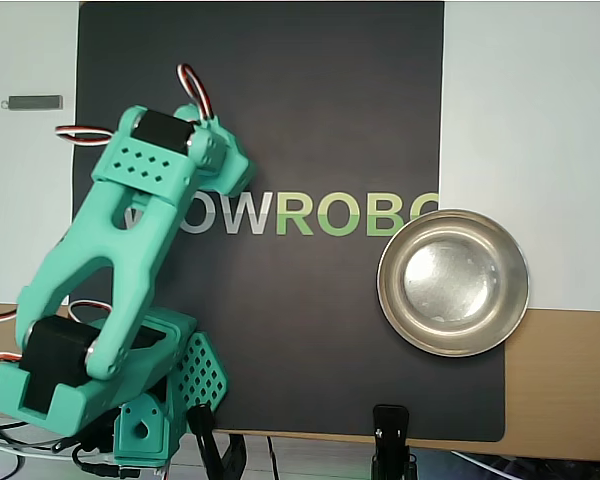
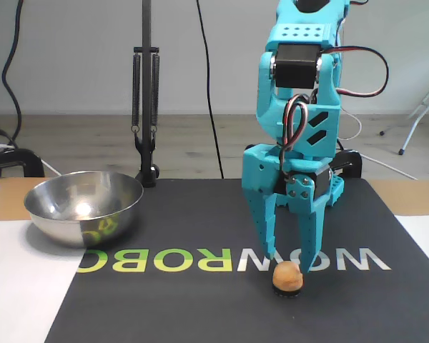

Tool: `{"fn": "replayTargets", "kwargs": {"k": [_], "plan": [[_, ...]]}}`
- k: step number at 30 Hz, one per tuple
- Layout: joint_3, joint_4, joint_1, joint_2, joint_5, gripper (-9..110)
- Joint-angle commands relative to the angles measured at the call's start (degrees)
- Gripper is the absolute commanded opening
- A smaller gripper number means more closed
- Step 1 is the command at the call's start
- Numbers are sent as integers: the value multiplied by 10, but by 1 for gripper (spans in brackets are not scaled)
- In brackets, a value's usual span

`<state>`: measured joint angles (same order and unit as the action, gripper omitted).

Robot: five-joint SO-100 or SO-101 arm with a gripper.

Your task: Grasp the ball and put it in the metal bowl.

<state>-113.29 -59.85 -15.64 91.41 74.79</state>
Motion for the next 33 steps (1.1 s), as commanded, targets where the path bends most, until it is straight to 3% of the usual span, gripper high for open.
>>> {"fn": "replayTargets", "kwargs": {"k": [1,33], "plan": [[4,15,2,3,-2,55],[11,16,2,-36,-2,55]]}}
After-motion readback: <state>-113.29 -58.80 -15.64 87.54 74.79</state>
